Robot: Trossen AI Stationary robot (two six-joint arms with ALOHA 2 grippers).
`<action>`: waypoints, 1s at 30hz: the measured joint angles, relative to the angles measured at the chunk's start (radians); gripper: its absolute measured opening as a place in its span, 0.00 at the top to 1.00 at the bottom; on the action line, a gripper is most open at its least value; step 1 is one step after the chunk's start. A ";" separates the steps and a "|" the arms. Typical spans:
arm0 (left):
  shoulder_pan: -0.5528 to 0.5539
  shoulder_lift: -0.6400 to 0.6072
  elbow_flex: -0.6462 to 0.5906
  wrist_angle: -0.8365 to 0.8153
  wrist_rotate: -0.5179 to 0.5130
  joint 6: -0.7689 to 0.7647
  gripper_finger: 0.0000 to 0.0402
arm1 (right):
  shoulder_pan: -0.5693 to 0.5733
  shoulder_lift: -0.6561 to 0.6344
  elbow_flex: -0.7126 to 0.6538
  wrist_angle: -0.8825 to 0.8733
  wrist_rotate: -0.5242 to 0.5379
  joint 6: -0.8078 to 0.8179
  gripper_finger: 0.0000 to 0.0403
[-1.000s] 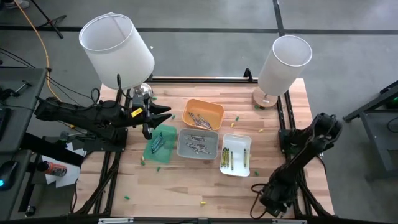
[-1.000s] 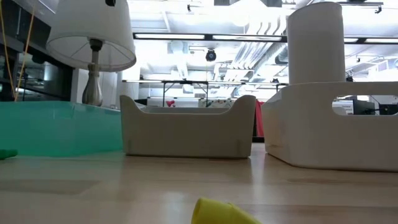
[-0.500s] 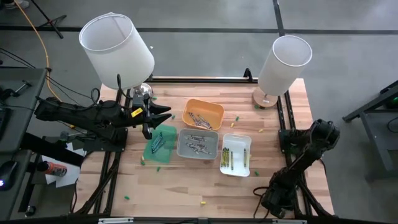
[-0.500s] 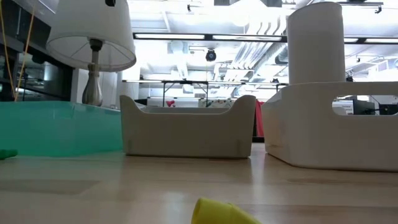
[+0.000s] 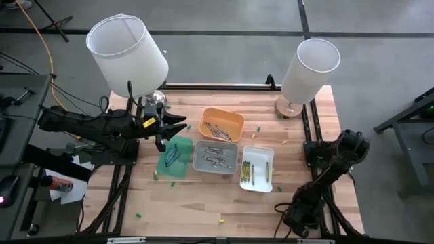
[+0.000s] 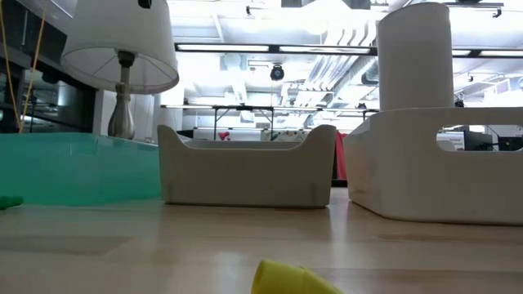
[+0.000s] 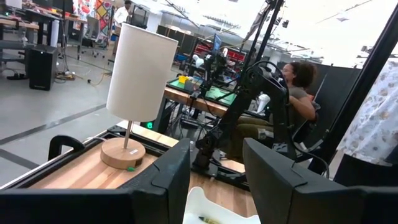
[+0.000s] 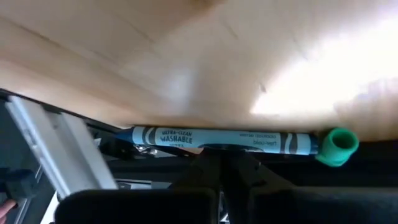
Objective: Sort crayons
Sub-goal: Put the blue crayon into the light blue bin
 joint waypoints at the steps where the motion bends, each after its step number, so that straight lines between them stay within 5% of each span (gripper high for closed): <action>1: 0.000 0.000 0.000 0.000 0.000 0.000 0.66 | -0.007 0.000 0.000 0.000 0.001 -0.009 1.00; 12: 0.000 0.000 0.000 -0.001 -0.003 0.001 0.66 | -0.067 -0.015 0.000 -0.015 0.032 -0.083 1.00; 30: 0.000 0.000 0.000 -0.002 -0.037 0.001 0.66 | -0.204 -0.066 0.002 -0.278 0.084 -0.333 1.00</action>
